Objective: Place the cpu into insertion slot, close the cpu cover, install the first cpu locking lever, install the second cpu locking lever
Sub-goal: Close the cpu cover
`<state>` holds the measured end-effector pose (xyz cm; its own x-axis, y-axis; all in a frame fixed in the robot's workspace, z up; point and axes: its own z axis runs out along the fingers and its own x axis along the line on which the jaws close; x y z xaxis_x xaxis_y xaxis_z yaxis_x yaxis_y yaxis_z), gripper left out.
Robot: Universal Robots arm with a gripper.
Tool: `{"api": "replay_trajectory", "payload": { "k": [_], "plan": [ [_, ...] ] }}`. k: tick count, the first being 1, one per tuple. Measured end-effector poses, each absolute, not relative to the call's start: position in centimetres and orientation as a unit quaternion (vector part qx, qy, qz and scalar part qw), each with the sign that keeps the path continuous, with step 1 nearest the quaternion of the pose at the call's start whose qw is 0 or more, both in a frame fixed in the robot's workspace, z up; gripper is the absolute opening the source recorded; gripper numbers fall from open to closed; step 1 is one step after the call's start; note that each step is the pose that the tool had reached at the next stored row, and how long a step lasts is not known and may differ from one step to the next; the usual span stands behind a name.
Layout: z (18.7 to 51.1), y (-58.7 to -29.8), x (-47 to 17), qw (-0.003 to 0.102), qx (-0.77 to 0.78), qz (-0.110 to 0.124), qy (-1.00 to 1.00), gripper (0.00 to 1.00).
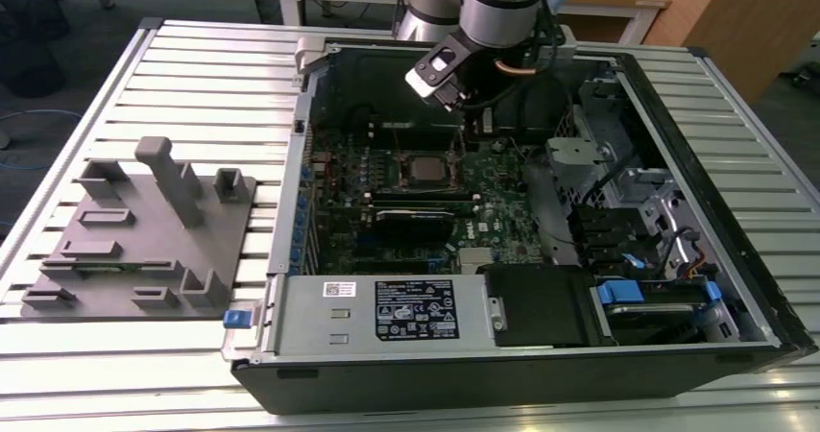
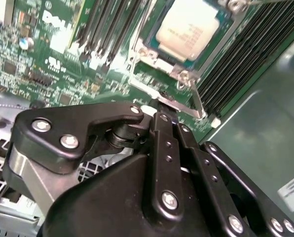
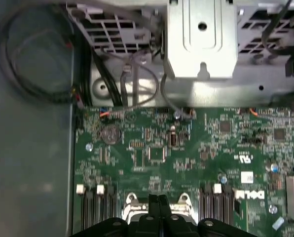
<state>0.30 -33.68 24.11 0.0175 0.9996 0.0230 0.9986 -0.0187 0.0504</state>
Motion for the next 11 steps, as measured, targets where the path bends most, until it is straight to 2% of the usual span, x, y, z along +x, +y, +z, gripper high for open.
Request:
{"api": "replay_trajectory", "payload": {
  "k": [11],
  "plan": [
    [24.09,-33.68,-0.66,0.010,0.713,0.026,0.700,0.11]
  ]
}}
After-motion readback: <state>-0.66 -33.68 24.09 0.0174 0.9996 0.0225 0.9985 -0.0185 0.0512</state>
